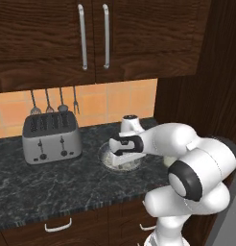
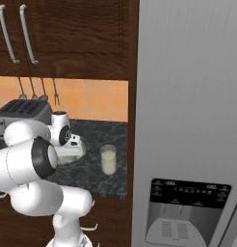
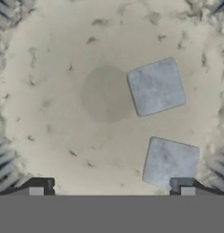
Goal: Grab a lemon wedge from the fridge and one ice cube from the ice bowl, and put them in the glass of lemonade.
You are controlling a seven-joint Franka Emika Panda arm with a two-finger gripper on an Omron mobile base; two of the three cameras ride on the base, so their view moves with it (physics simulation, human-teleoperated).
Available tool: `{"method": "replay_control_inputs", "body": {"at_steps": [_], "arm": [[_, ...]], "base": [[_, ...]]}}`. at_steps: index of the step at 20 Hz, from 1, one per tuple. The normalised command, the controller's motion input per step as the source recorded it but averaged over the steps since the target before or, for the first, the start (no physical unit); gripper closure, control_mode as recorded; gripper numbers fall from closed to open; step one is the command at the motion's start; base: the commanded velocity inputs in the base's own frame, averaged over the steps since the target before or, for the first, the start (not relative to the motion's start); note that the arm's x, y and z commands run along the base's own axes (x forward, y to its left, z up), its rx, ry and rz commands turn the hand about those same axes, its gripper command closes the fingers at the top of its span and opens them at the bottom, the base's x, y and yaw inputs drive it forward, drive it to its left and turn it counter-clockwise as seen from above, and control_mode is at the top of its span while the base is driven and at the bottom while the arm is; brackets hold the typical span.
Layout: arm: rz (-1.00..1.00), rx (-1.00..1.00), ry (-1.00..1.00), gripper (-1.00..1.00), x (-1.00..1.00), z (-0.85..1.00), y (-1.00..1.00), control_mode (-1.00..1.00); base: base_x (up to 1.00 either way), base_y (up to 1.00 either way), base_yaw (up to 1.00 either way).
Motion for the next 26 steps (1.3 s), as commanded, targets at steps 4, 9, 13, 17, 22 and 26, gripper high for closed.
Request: {"method": "replay_control_inputs", "body": {"at_steps": [4,9,13,17,22,26], "arm": [[-0.01,-0.02,-0.04,-1.0,0.0,0.11,0.0,-1.0],[0.0,-0.01,0.05,-1.0,0.05,0.0,0.0,-1.0],[0.0,0.0,0.06,-1.0,0.15,0.0,0.0,-1.0],[0.0,0.0,-0.03,-1.0,-0.04,0.06,0.0,-1.0],[0.0,0.0,-0.03,-1.0,0.0,0.21,-0.01,-1.0],[-0.01,0.0,0.02,-1.0,0.12,0.07,0.0,-1.0]], "base": [[0.0,0.0,0.0],[0.0,0.0,0.0],[0.0,0.0,0.0],[0.0,0.0,0.0],[0.0,0.0,0.0],[0.0,0.0,0.0]]}}
